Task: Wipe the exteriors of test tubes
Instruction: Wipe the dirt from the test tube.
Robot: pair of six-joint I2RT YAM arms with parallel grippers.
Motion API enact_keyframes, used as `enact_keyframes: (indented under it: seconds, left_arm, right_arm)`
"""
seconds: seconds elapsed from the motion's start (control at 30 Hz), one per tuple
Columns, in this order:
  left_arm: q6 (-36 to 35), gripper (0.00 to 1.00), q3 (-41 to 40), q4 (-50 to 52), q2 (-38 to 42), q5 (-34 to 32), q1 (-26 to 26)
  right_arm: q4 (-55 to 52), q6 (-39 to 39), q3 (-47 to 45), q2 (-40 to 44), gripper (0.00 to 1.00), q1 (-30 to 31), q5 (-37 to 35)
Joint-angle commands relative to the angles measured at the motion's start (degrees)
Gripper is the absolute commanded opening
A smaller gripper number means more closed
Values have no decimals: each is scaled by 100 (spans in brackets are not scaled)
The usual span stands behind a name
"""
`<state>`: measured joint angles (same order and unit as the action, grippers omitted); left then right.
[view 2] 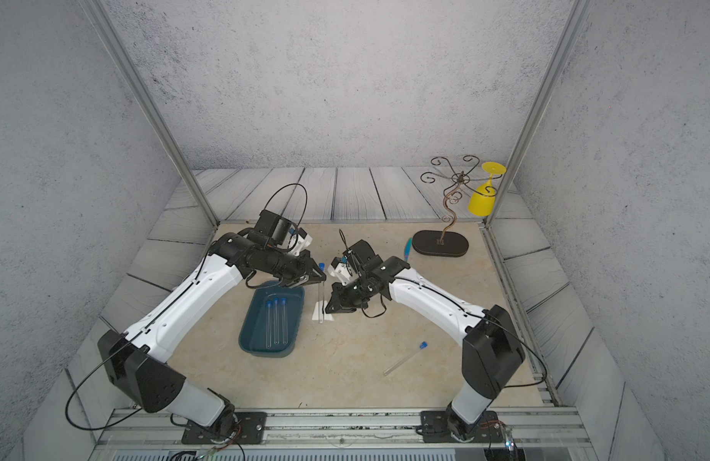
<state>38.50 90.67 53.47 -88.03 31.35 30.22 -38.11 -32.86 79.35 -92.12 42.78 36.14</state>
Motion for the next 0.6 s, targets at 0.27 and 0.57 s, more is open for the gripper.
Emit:
enact_keyframes:
  seconds: [0.27,0.57]
  left_arm:
    - [-326,16,42,48,-201,-151,-42]
    - [-278,16,55,26,-200,-89,-33]
  right_arm:
    - [312,-322,-368,1154,5,20,604]
    - [594,-480,-122,931,5,90,693]
